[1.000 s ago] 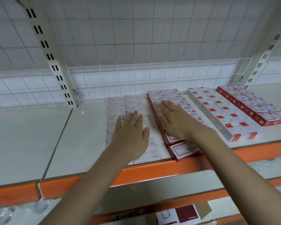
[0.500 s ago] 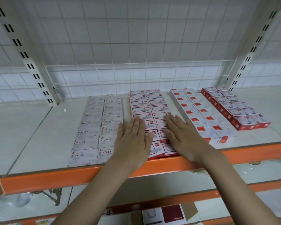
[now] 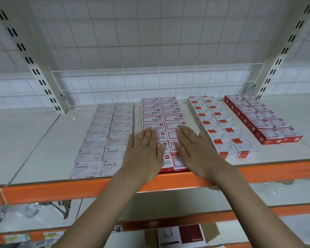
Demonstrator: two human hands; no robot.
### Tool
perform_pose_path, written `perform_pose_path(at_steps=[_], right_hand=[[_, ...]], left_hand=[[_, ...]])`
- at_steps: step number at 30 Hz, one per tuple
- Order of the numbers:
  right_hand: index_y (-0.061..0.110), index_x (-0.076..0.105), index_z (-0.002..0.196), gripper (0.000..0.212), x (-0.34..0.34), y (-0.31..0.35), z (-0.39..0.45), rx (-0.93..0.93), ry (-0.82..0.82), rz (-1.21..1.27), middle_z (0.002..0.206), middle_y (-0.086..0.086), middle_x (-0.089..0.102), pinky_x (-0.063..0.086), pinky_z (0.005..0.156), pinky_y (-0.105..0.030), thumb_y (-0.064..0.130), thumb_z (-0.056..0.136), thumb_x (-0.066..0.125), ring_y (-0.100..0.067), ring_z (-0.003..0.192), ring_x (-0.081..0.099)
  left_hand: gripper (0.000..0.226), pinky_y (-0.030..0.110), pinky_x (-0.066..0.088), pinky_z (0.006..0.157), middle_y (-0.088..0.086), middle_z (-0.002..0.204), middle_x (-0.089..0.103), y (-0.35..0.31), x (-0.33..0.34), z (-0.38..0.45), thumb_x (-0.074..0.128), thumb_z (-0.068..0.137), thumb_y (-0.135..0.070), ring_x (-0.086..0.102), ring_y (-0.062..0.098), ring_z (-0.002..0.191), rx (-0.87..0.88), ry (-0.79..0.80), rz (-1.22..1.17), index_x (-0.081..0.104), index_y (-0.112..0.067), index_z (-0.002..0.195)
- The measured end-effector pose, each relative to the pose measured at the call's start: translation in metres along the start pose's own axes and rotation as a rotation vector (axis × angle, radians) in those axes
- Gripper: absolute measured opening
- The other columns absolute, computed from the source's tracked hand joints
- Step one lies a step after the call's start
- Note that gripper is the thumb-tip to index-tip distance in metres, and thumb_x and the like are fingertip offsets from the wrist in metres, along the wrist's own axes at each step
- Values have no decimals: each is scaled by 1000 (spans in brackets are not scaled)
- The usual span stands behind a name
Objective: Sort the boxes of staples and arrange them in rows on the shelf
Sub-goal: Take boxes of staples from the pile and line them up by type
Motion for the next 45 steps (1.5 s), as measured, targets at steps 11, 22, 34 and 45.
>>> perform_pose_path(at_steps=[11, 22, 34, 45], right_hand=[[21, -8, 149, 58, 4, -5, 6, -31, 0, -44, 156, 5, -13, -16, 109, -30, 44, 99, 10, -9, 142, -16], [19, -8, 149, 57, 4, -4, 3, -54, 1, -32, 156, 4, -14, -16, 107, -27, 42, 100, 12, -10, 142, -16], [18, -7, 149, 58, -9, 0, 8, -19, 30, -58, 157, 3, -12, -12, 113, -34, 43, 100, 10, -10, 142, -14], [18, -7, 149, 58, -9, 0, 34, 62, 57, -73, 157, 3, -10, -9, 116, -36, 44, 100, 10, -11, 143, -11]], left_hand=[[55, 34, -13, 114, -5, 157, 0, 1, 2, 3, 11, 99, -43, -8, 8, 143, 45, -41, -4, 8, -21, 149], [54, 29, -12, 113, -4, 157, -4, 0, 9, 4, 13, 100, -40, -11, 8, 142, 66, -15, -88, 4, -18, 149], [59, 25, -9, 114, -2, 157, -9, 8, 2, 8, 16, 100, -44, -13, 6, 141, 108, 37, -252, -2, -18, 149], [64, 37, -8, 116, 13, 155, -14, 14, 2, 42, 8, 99, -45, -16, 23, 142, -13, 113, -63, -6, -7, 148]])
Point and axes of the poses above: each hand's wrist, its own z-axis towards the middle knuckle, its own x-axis out of the palm, y = z × x, the point moved 1 cm from there along z, towards the middle knuckle
